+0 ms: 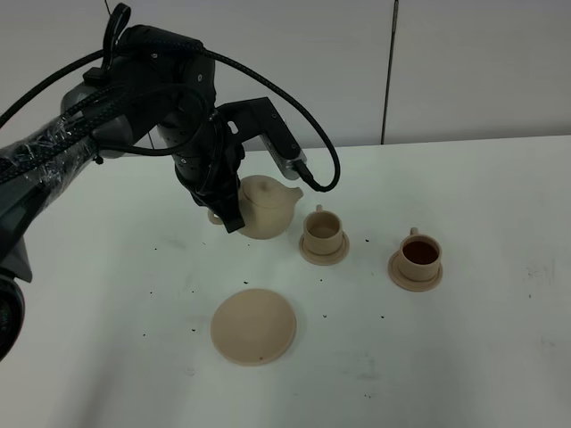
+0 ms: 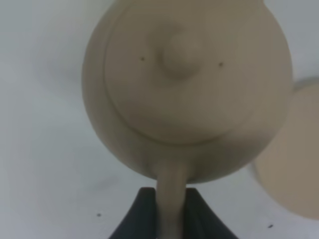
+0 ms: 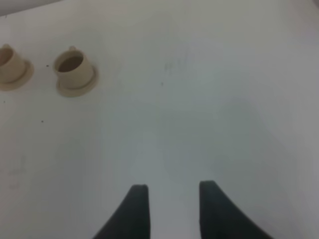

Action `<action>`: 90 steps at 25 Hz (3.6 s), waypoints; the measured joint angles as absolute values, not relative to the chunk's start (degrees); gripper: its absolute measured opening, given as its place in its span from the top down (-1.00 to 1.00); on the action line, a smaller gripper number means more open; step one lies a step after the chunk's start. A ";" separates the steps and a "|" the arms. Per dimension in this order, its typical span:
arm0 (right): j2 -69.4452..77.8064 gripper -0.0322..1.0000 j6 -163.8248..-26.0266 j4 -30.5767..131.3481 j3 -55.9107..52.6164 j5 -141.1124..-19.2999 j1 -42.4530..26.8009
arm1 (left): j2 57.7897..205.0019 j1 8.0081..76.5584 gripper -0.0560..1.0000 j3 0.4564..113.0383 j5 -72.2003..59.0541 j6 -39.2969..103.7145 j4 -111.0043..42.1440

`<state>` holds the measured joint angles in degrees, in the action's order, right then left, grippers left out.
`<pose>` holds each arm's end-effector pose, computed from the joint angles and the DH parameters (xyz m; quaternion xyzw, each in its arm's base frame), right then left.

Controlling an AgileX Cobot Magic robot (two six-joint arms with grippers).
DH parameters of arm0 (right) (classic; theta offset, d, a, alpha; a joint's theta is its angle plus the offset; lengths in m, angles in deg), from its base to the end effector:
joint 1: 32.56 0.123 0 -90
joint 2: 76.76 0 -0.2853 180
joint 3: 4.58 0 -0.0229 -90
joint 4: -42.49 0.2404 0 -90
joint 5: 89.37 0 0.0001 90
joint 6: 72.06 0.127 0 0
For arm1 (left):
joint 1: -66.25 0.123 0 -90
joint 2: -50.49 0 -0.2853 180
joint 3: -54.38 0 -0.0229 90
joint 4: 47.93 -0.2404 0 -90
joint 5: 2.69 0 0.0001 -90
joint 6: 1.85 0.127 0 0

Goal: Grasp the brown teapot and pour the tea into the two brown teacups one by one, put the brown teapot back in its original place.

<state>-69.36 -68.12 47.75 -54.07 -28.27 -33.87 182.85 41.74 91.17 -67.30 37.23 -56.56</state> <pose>0.0180 0.0098 0.2509 0.0375 0.8554 0.0577 0.5134 0.4410 -0.1821 0.2151 0.5346 0.8243 0.0937 0.1610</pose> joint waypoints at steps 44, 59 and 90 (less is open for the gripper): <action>-69.36 0.47 -68.12 47.75 -54.07 -28.27 -33.87 | 186.20 42.26 0.58 89.96 -55.59 66.12 -61.40; -69.36 0.47 -68.12 47.75 -54.07 -28.27 -33.87 | 187.27 40.98 0.58 89.96 -51.18 66.29 -63.82; -69.36 0.47 -68.12 47.75 -54.07 -28.27 -33.87 | 187.62 37.08 0.58 89.96 -47.87 68.66 -73.11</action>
